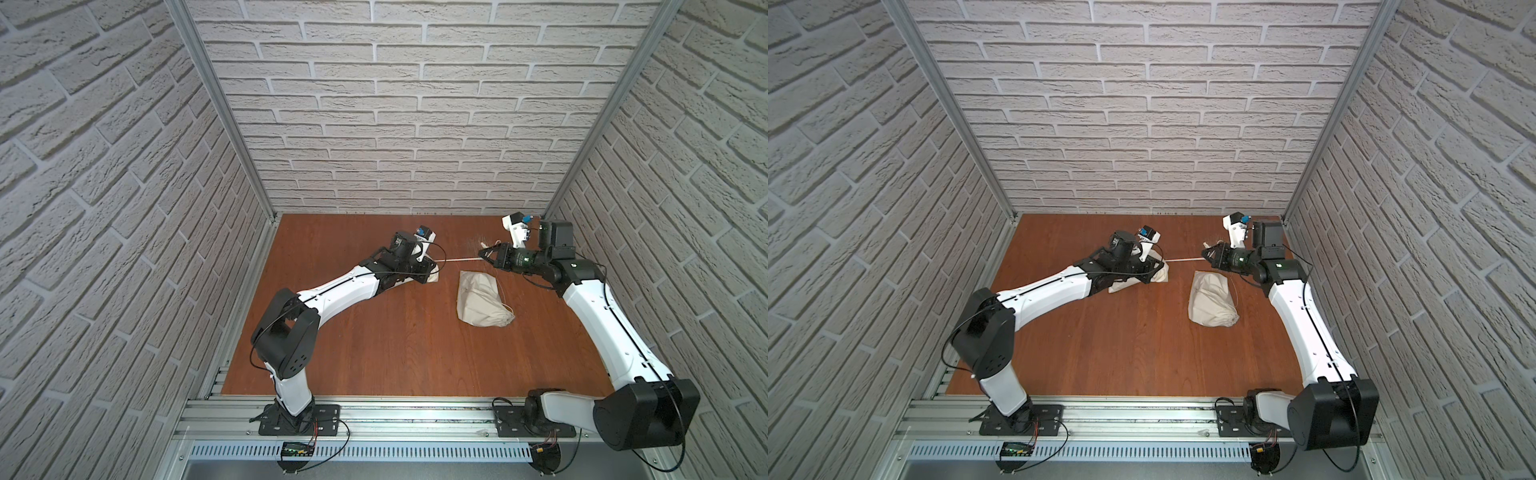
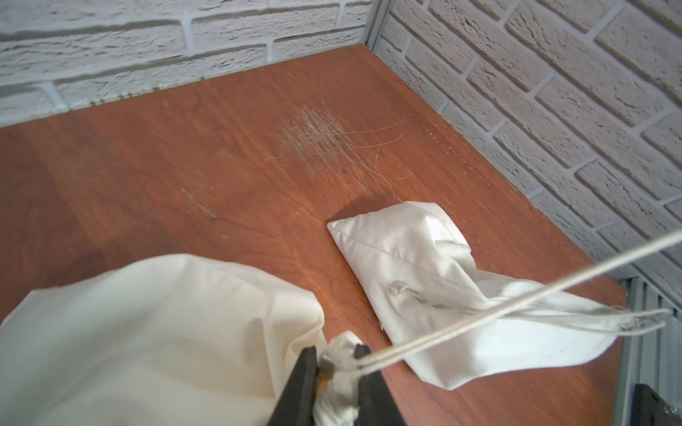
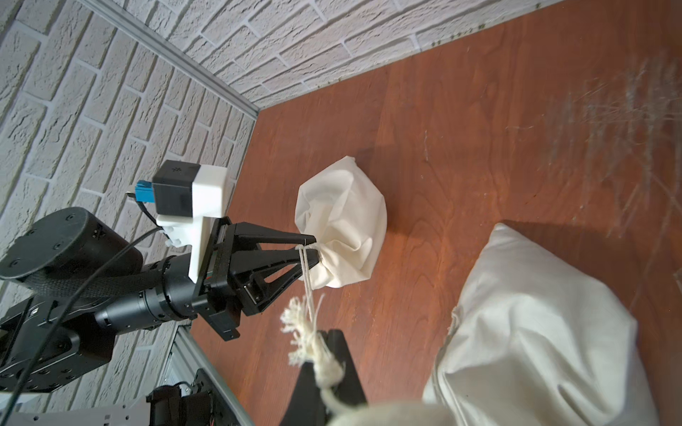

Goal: Close the soil bag
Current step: Frap the soil bag at the center of the board, then place the soil bag at the center of the board.

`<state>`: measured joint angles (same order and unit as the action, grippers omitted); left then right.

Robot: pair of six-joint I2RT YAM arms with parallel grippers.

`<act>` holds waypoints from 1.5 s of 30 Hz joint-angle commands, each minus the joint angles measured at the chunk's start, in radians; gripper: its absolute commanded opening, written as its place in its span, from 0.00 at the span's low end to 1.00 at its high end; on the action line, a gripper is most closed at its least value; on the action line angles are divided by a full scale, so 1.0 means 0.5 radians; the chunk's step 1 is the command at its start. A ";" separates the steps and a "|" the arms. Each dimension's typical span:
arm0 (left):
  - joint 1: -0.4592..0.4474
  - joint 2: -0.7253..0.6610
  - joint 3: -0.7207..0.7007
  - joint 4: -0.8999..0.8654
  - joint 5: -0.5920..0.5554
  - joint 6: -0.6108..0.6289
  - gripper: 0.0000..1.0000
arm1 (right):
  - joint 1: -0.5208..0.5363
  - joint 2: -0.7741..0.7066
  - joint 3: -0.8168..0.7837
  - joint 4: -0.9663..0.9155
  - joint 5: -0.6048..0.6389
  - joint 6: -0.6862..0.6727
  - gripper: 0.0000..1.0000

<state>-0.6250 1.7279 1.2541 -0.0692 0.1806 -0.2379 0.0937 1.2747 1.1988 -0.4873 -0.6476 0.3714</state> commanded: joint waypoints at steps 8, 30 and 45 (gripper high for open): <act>0.719 0.006 -0.366 -1.224 -1.423 -0.229 0.21 | -0.111 -0.107 0.002 0.463 0.313 0.005 0.03; 0.295 -0.180 -0.628 -0.629 -1.499 0.346 0.46 | -0.249 0.147 -0.218 0.482 0.384 0.022 0.03; 0.499 -0.654 -0.743 -0.344 -1.130 -0.077 0.98 | -0.324 0.165 -0.548 0.542 0.963 0.004 0.47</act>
<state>-0.4522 1.4574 0.9310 -0.3046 -0.4210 -0.1738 -0.0475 1.3865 0.9737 -0.2707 -0.2886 0.3641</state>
